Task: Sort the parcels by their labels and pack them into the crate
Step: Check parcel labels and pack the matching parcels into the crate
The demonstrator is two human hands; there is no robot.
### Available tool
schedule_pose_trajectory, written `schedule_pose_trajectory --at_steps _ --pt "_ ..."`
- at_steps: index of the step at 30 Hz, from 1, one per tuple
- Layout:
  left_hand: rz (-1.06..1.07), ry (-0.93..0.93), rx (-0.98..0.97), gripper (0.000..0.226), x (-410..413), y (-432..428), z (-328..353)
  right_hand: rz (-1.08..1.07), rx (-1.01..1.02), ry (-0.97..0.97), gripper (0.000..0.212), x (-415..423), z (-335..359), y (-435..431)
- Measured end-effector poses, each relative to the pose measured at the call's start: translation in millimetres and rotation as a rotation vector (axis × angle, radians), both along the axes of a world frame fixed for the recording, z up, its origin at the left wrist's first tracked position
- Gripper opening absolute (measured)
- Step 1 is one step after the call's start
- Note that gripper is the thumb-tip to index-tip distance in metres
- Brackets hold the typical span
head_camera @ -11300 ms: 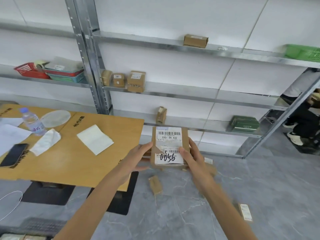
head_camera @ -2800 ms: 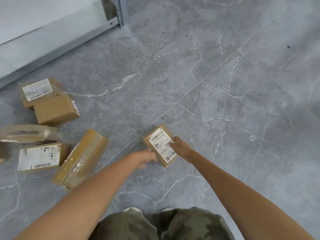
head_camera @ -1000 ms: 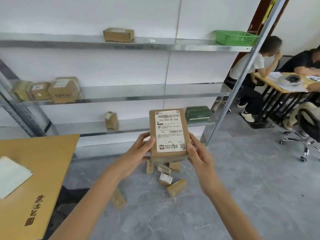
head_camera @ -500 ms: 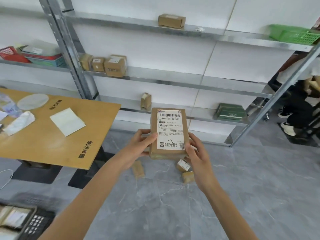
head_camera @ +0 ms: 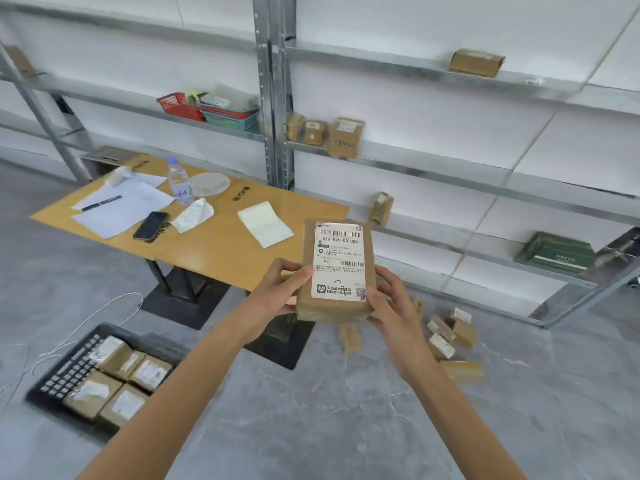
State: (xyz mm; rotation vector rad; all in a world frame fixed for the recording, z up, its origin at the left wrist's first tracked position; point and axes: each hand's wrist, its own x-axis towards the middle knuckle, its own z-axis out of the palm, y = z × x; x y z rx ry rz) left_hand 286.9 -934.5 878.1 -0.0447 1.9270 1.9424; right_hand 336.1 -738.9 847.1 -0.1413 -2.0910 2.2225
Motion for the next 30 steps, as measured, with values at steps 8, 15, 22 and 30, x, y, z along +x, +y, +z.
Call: schedule_pose_trajectory --at_steps 8,15,22,30 --pt "0.060 0.018 -0.075 0.033 -1 -151 -7 0.033 -0.002 -0.025 0.043 -9 -6 -145" --pt "0.083 -0.019 -0.061 0.031 -48 -235 -25 0.075 -0.033 -0.062 0.041 -55 -13 -224" --pt "0.089 -0.097 -0.071 0.027 -138 -295 -40 0.067 -0.087 -0.144 0.043 -144 -35 -284" --pt "0.119 -0.130 -0.053 0.029 -196 -375 -48 0.085 -0.096 -0.192 0.039 -209 -39 -363"
